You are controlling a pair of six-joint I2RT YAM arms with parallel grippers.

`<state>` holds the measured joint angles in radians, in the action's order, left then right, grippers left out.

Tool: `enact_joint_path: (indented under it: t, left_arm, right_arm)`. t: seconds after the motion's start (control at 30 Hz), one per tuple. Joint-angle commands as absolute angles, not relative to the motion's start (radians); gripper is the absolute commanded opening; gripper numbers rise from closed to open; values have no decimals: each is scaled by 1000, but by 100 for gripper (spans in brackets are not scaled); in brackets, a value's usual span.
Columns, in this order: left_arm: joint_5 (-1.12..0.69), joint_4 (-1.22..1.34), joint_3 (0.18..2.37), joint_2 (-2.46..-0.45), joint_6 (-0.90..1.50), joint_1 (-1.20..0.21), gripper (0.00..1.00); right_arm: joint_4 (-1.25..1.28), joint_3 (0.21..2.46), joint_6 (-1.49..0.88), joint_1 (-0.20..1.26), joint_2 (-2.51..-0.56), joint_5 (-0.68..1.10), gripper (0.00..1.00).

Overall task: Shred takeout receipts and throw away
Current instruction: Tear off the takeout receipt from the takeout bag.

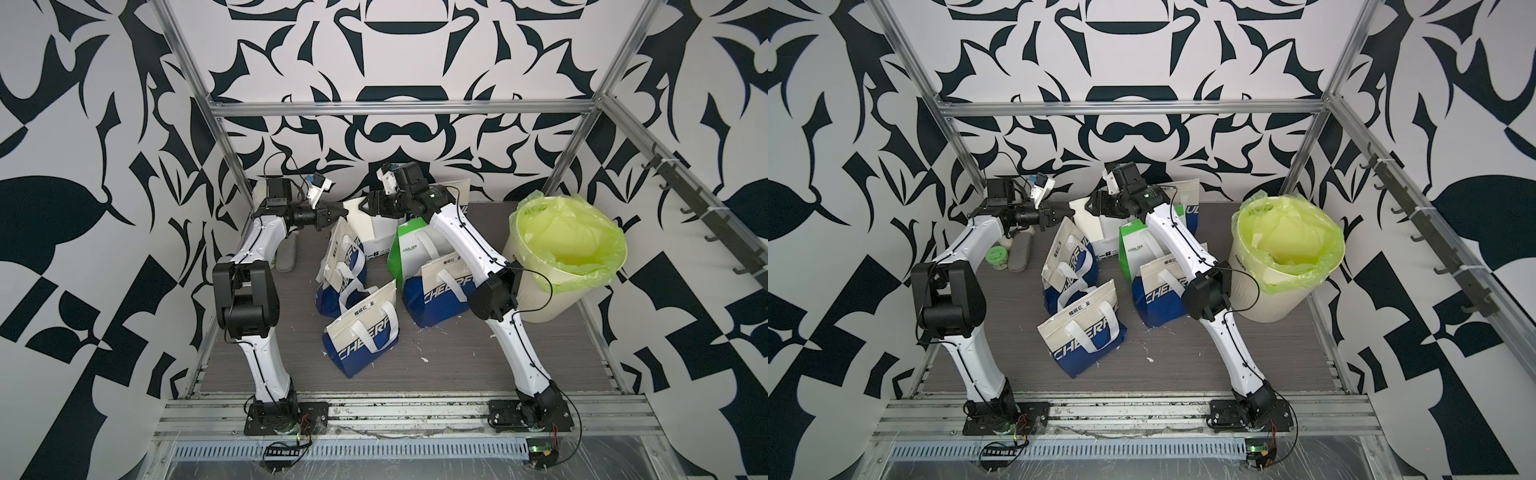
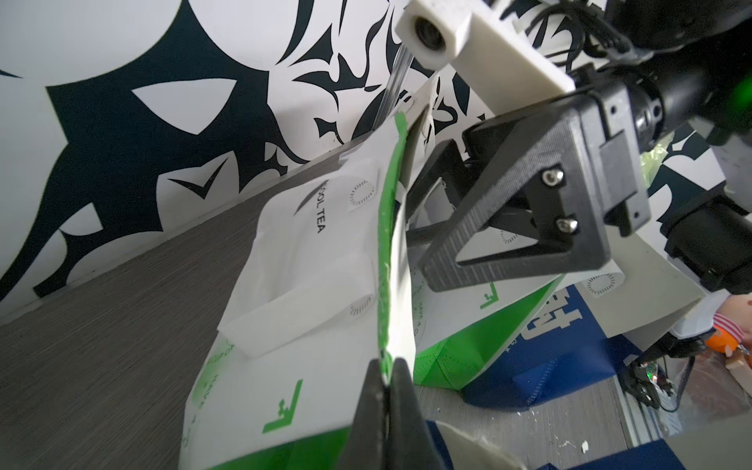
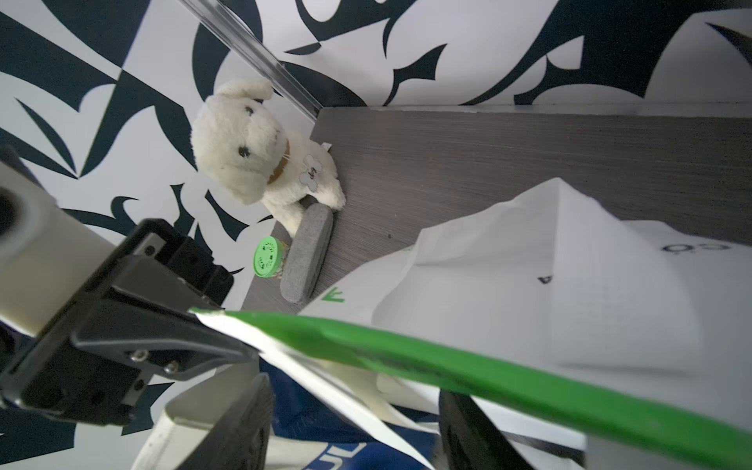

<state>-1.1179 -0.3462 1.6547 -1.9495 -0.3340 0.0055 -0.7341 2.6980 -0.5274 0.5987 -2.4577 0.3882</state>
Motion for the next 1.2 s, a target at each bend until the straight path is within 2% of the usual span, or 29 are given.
enact_joint_path:
  t: [0.0, 0.1, 0.2, 0.23, 0.37, 0.5, 0.57, 0.97, 1.03, 1.07, 1.1, 1.17]
  left_arm:
    - [-1126, -423, 1670, -1908, -391, -24, 0]
    - [-1118, -439, 1677, -1911, -404, -34, 0]
    - [-1109, -456, 1682, -1912, -419, -36, 0]
    - [-1108, -458, 1683, -1910, -421, -35, 0]
    - [-1099, -461, 1680, -1907, -427, -36, 0]
    - [-1091, -460, 1678, -1907, -427, -37, 0]
    - [-1086, -460, 1678, -1909, -427, -39, 0]
    - [-1037, -443, 1667, -1895, -425, -48, 0]
    - [-1009, -424, 1655, -1885, -416, -48, 15]
    - [-993, -422, 1647, -1878, -421, -48, 30]
    - [-967, -425, 1640, -1871, -432, -47, 39]
    - [-921, -435, 1620, -1857, -463, -42, 46]
  right_arm:
    - [-594, 2741, -575, 599, -2456, 484, 62]
    - [-543, 2742, -601, 599, -2456, 526, 55]
    - [-518, 2738, -610, 601, -2456, 547, 40]
    - [-518, 2738, -611, 601, -2456, 547, 39]
    - [-528, 2721, -603, 604, -2456, 545, 39]
    - [-554, 2725, -578, 618, -2456, 531, 50]
    - [-554, 2726, -575, 625, -2456, 525, 49]
    - [-552, 2738, -587, 646, -2465, 465, 3]
    - [-556, 2735, -587, 648, -2465, 461, 0]
    - [-560, 2732, -589, 649, -2465, 456, 0]
    - [-558, 2727, -589, 649, -2465, 462, 0]
    - [-544, 2712, -583, 652, -2426, 479, 0]
